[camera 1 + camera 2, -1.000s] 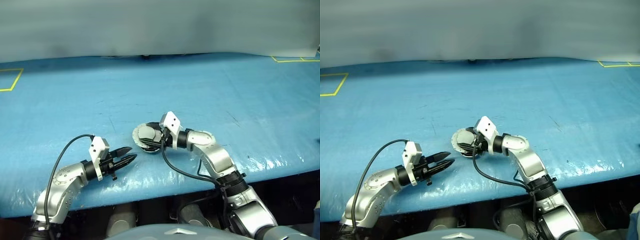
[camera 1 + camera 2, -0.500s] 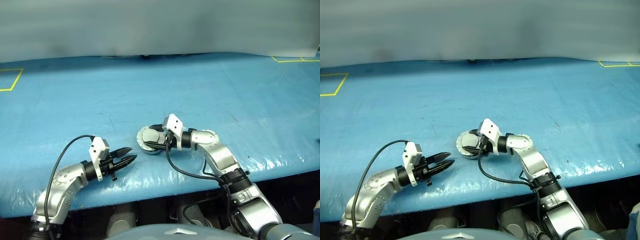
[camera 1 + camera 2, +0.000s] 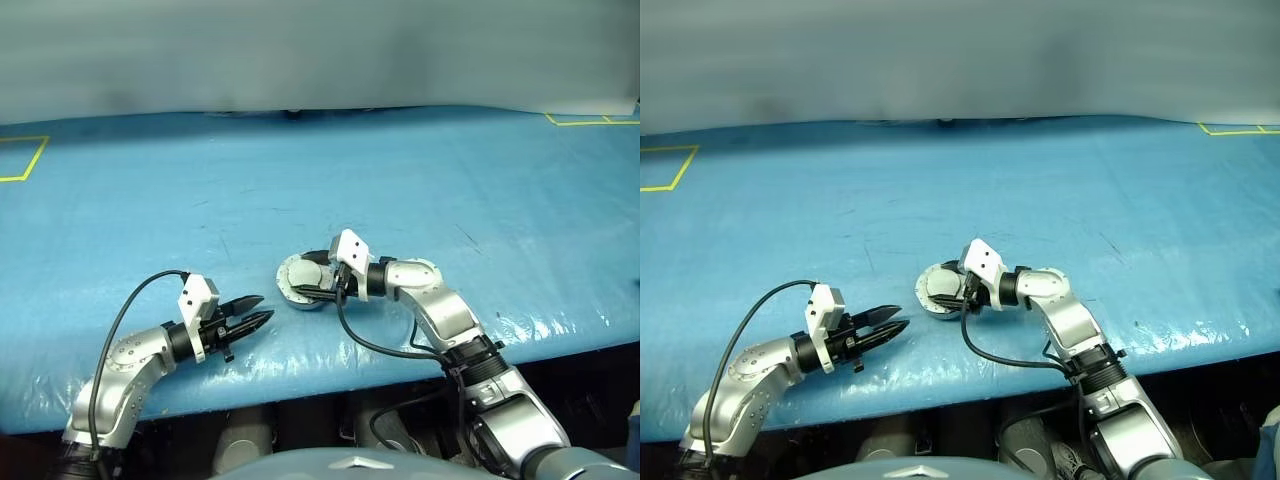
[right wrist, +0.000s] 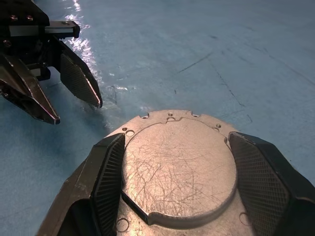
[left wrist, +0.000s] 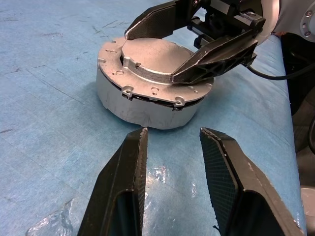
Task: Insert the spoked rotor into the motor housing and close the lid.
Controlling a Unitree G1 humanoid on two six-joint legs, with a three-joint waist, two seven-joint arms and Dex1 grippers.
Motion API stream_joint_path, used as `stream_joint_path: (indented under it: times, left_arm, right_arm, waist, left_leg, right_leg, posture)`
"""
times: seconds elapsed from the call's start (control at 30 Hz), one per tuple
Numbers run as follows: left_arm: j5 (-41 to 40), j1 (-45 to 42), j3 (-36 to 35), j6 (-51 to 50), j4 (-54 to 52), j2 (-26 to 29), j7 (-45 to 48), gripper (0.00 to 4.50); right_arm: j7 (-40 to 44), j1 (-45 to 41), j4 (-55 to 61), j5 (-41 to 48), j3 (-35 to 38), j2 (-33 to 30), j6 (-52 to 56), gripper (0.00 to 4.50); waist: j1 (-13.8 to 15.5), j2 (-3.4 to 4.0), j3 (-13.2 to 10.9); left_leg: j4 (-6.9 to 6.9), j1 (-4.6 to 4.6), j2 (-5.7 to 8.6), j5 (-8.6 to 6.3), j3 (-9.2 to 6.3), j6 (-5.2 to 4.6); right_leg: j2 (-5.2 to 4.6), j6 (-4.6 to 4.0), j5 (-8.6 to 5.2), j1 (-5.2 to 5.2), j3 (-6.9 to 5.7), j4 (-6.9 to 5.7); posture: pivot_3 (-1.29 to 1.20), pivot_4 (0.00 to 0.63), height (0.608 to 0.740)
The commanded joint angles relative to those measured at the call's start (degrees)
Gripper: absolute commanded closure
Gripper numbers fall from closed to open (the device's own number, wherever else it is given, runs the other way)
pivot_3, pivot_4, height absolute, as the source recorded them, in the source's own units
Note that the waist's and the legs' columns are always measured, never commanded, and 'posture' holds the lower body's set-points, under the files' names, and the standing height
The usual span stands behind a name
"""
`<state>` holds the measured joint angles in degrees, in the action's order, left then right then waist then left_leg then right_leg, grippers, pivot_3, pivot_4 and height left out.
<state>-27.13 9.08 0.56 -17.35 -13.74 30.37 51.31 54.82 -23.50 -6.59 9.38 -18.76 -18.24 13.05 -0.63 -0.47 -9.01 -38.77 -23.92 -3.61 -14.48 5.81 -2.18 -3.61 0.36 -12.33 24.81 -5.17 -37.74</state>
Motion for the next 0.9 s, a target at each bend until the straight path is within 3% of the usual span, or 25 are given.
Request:
stream_joint_path:
  times: [0.03, 0.5, 0.9]
  left_arm:
    - [0.1, 0.2, 0.1, 0.4, -0.4, -0.1, 0.2, 2.70]
    - [-1.4, -0.2, -1.8, 0.5, -0.7, -2.0, -1.4, 2.70]
    - [2.4, -8.4, 1.5, -1.0, 5.6, -5.2, -5.8, 2.70]
  right_arm:
    - [0.9, -0.6, 0.1, -0.1, 0.1, -0.3, -0.8, 1.52]
    - [0.5, -0.3, -4.6, -2.1, -0.9, 0.1, -2.3, 1.52]
    - [-0.3, 0.5, -3.5, -2.4, -1.3, 0.6, -2.0, 1.52]
  waist:
    - [0.0, 0.00, 0.0]
    - [0.0, -0.01, 0.0]
    - [0.0, -0.03, 0.0]
  left_leg:
    - [0.00, 0.00, 0.00, 0.00, 0.00, 0.00]
    - [-0.01, 0.13, -0.01, 0.00, 0.00, 0.00]
    - [-0.03, 0.21, 0.00, 0.01, 0.00, 0.01]
  right_leg:
    - [0.00, 0.00, 0.00, 0.00, 0.00, 0.00]
    - [0.00, 0.00, 0.00, -0.10, 0.01, -0.01]
    - [0.04, 0.04, 0.03, -0.19, 0.02, -0.03]
  posture:
    - [0.00, 0.150, 0.740]
    - [0.00, 0.150, 0.740]
    - [0.00, 0.150, 0.740]
